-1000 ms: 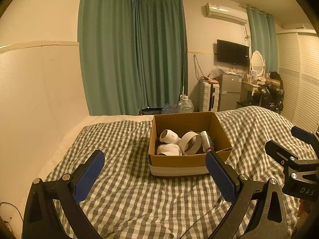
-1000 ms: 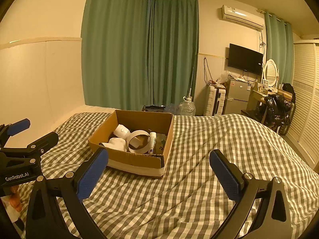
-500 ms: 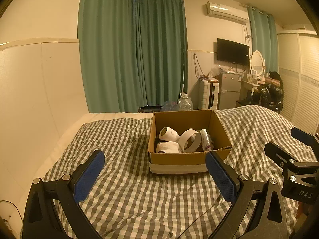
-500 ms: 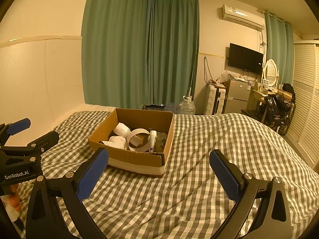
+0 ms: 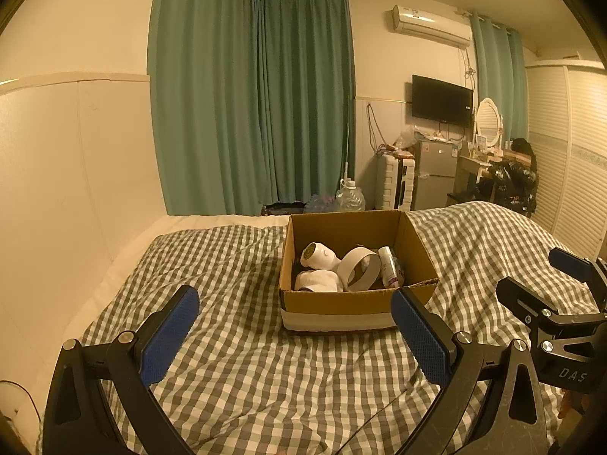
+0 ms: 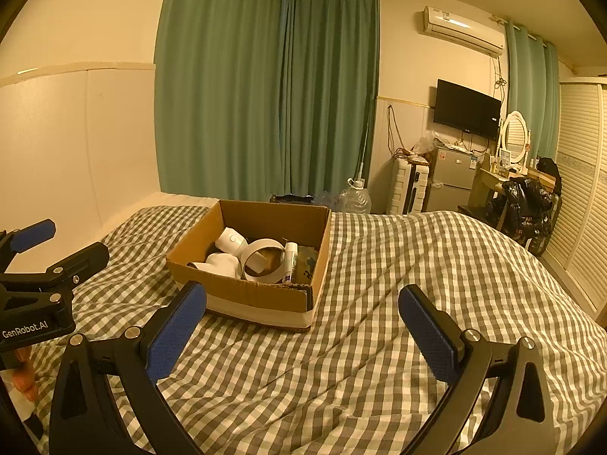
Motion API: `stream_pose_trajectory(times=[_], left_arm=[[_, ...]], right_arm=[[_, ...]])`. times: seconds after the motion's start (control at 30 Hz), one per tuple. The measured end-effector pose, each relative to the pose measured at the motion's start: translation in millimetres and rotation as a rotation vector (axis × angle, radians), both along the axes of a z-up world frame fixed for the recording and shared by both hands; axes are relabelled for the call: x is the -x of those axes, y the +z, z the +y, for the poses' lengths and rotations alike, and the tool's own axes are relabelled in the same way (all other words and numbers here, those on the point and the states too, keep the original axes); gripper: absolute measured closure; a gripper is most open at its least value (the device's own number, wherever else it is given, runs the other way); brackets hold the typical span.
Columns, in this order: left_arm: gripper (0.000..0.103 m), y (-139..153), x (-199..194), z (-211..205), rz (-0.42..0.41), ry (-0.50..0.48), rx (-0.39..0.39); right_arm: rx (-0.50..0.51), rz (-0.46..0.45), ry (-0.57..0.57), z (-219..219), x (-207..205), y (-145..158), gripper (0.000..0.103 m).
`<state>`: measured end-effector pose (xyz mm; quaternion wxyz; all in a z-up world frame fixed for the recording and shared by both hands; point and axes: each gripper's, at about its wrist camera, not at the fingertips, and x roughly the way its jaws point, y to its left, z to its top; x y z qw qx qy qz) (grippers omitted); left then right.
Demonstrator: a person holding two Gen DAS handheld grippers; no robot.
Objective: Organize objects
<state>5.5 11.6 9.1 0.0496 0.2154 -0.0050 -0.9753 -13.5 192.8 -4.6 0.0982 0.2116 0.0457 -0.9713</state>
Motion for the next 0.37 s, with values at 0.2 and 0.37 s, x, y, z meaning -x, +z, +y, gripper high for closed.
stream_pose_trajectory(times=[0.2,0.37], left_arm=[[0.0,0.9,-1.6,-0.8,-0.002,-0.006,-0.011],[0.0,1.3,-2.2,-2.5,-0.002,0.004,-0.012]], right_arm=[[-0.002,-0.001,-0.001,-0.2,-0.8,-1.1,0.001],[-0.002,-0.004,0.001,0.2,-1.5,-2.2,0.001]])
